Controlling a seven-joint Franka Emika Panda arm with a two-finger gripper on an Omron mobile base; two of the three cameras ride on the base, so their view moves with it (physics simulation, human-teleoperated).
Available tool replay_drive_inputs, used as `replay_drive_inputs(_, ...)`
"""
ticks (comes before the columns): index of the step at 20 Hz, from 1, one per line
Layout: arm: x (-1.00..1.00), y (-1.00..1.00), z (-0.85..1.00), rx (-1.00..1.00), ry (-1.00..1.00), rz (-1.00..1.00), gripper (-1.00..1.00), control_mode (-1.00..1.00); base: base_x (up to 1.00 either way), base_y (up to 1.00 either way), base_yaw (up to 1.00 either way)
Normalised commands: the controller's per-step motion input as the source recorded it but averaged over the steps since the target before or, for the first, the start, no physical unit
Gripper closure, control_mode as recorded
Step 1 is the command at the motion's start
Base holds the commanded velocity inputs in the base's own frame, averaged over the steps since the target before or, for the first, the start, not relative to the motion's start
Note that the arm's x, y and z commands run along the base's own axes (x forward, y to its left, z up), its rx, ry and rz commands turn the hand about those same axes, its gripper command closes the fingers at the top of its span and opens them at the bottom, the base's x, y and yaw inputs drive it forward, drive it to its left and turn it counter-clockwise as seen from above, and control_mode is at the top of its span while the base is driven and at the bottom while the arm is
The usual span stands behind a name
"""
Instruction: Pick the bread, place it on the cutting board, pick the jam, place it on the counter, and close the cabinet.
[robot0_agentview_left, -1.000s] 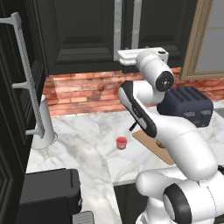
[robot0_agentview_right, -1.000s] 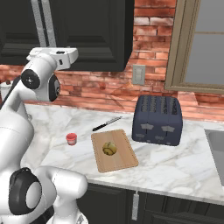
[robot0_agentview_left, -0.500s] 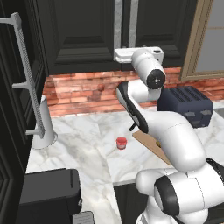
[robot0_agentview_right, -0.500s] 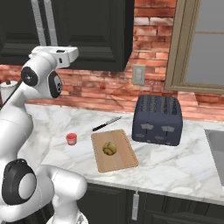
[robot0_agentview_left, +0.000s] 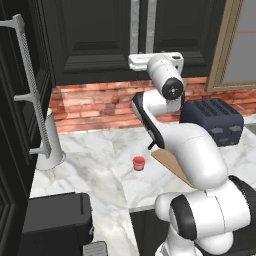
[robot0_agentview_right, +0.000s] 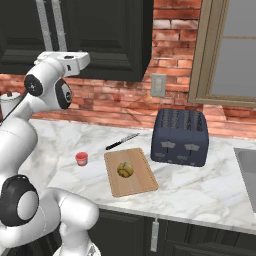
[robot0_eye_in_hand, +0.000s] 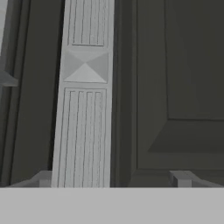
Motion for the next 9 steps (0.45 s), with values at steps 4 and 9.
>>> replay_drive_inputs(4, 0.31, 0.0, 0.0, 0.0, 0.0, -0.01, -1.0, -1.0, 0.0, 0.0, 0.0)
replay_drive_inputs(9, 0.28, 0.0, 0.0, 0.0, 0.0, -0.01, -1.0, -1.0, 0.0, 0.0, 0.0)
